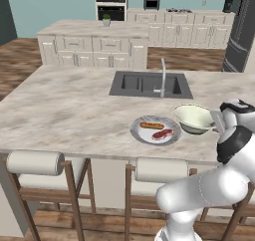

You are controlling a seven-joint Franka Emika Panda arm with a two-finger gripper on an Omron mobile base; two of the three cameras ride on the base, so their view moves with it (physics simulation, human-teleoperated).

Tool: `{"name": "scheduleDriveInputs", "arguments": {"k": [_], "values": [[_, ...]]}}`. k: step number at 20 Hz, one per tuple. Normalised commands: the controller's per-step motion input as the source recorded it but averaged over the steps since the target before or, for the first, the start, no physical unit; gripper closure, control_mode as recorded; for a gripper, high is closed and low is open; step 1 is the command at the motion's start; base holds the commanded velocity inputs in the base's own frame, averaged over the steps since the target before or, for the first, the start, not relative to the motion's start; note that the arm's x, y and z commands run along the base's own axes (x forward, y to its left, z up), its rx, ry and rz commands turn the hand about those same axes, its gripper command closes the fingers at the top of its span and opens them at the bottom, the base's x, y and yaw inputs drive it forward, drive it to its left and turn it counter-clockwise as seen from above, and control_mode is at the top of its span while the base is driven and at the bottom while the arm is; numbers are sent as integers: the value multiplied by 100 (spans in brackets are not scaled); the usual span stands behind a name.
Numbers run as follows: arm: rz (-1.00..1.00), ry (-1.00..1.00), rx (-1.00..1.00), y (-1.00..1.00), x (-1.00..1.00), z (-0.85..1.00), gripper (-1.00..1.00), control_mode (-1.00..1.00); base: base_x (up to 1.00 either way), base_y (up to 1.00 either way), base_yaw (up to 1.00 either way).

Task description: Take the smaller bowl and place it next to the appetizer plate on the dining counter , and place the larger bowl next to the plate with cooked food.

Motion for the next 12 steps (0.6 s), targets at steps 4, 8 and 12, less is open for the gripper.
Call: {"name": "scheduleDriveInputs", "arguments": {"k": [4,8,12], "values": [[2,-4,0,-9,-68,0,100,-100,0,0,0],[0,0,0,-1,-20,0,100,-100,0,0,0],[0,0,0,0,57,-8,100,-100,0,0,0]]}}
